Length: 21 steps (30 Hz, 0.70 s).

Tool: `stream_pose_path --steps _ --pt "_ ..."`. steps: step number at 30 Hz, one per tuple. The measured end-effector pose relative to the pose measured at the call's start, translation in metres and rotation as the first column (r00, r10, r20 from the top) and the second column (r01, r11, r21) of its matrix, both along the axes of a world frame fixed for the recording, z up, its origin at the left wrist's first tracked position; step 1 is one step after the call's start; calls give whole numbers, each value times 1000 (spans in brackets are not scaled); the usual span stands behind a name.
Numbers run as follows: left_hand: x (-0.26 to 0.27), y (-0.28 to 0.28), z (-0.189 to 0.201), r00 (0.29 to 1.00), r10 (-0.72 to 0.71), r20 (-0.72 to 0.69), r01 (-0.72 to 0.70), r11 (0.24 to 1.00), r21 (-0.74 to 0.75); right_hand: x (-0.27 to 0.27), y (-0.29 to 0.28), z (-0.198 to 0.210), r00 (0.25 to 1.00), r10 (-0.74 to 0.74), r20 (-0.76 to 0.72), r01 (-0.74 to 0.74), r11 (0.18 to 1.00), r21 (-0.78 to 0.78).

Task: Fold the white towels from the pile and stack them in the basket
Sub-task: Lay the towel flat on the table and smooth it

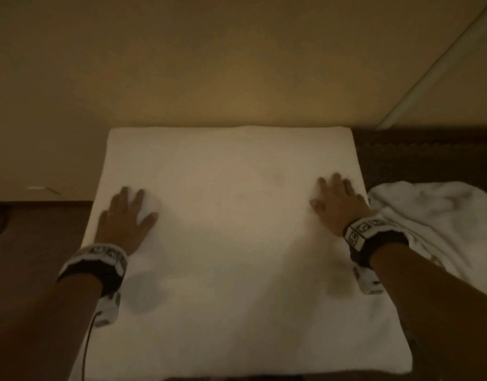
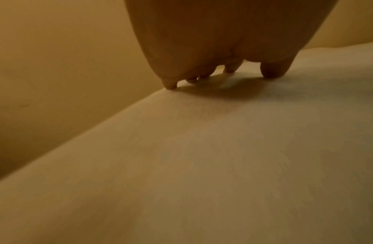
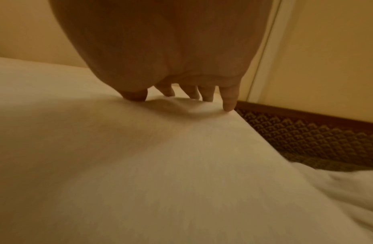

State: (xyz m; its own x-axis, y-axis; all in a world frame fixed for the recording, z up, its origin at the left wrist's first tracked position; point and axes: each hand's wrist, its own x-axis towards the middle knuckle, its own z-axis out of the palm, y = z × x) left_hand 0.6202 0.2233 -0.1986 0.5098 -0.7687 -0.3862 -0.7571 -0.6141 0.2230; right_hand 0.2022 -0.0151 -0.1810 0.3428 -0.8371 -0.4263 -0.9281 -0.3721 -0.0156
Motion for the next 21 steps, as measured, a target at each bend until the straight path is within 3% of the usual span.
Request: stream_pose_path --steps 4,10,21 --pt "-26 55 9 998 -63 12 61 994 90 -31 66 7 1000 -21 -23 24 992 126" --pt "-57 111 16 993 -119 14 115 978 175 -51 141 6 999 -17 -48 22 992 121" --pt "-14 23 16 991 -128 -42 134 967 215 -14 55 3 992 -56 -109 72 987 145"
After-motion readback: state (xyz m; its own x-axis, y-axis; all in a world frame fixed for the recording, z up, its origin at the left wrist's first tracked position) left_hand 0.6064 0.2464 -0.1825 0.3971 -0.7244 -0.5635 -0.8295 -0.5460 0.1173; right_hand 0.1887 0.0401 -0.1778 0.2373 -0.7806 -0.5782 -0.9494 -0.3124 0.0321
